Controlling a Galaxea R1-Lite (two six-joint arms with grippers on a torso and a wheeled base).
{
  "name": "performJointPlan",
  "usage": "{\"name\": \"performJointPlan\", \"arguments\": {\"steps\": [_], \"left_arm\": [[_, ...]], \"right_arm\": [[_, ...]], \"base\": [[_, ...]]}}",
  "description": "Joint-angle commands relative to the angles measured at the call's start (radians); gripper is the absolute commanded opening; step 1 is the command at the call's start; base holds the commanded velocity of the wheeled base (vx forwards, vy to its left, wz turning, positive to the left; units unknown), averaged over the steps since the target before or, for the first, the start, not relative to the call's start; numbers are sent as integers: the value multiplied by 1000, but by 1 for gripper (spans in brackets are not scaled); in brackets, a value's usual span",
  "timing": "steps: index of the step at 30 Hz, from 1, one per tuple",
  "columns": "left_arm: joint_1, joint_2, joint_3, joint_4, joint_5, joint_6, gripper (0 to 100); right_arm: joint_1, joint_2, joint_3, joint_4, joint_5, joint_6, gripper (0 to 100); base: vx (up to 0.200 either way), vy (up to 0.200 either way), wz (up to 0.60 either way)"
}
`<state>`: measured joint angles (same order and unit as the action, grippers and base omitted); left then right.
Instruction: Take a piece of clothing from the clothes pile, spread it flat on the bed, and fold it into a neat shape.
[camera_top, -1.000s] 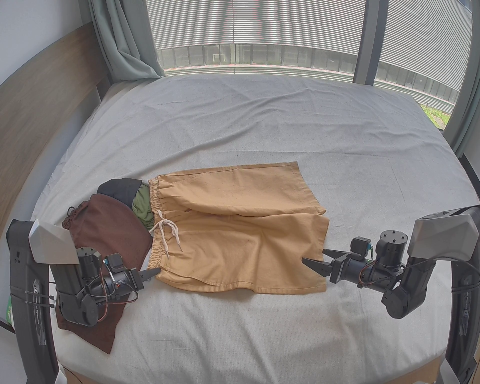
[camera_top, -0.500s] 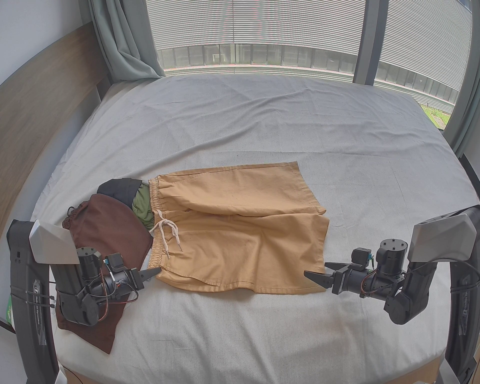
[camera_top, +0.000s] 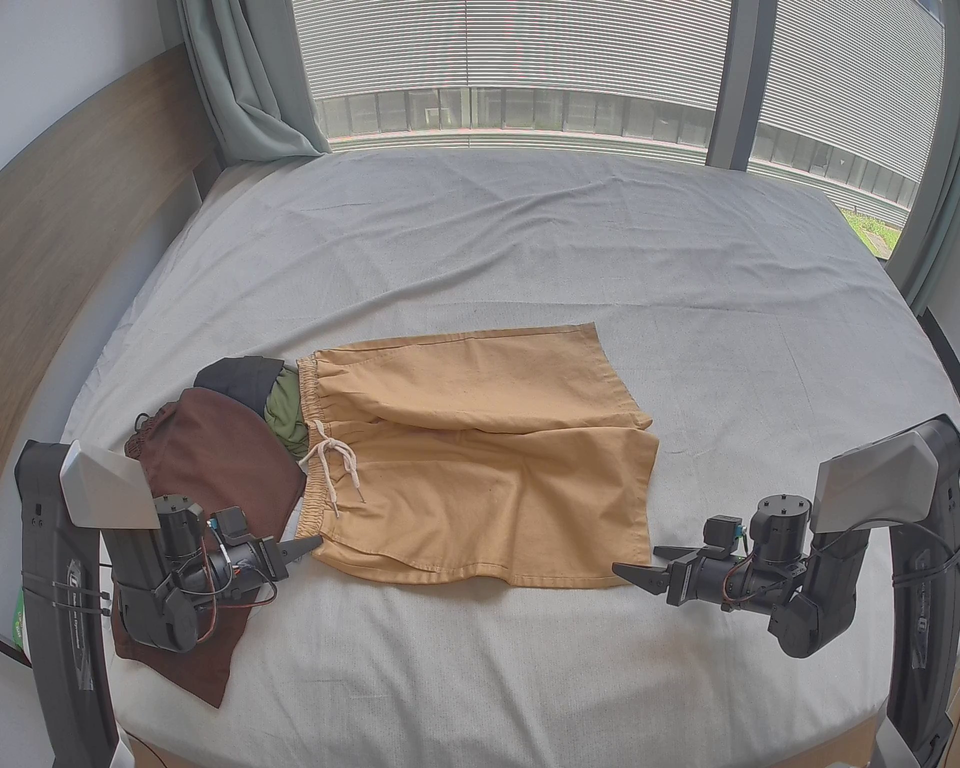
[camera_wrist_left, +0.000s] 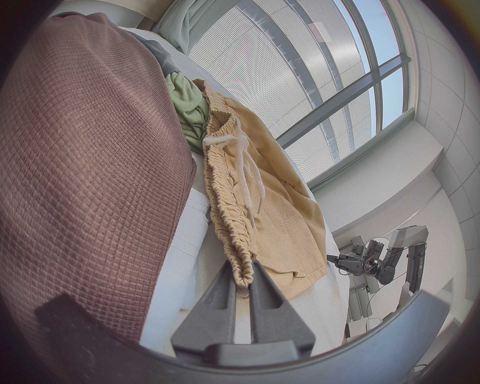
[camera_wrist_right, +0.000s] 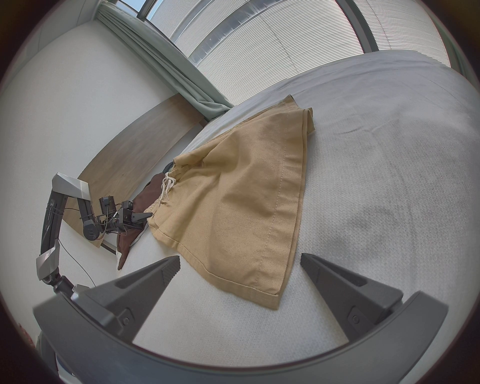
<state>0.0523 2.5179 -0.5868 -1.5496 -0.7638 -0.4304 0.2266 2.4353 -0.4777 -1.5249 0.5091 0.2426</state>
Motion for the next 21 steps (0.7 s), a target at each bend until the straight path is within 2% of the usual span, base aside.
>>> {"name": "performJointPlan", "arguments": {"steps": [1,9,14,17,21], "left_arm": [[3,4,-2,-1,0,-1,0],[6,6,-4,-1,0,-1,0],[6,6,-8,-1,1,-1,0],[6,6,-8,0,1,-1,0],[6,6,-8,0,0,-1,0]], "right_arm": [[-4,19,2,2,0,0,100],[0,48,13,2,6,4,100],[7,68,8,-11,88,57,100],[10,83,-2,-14,98,106,100],[8,82,-7,-14,108,110,100]], "base": [[0,0,0],[0,0,0],[0,0,0],[0,0,0],[0,0,0]]}}
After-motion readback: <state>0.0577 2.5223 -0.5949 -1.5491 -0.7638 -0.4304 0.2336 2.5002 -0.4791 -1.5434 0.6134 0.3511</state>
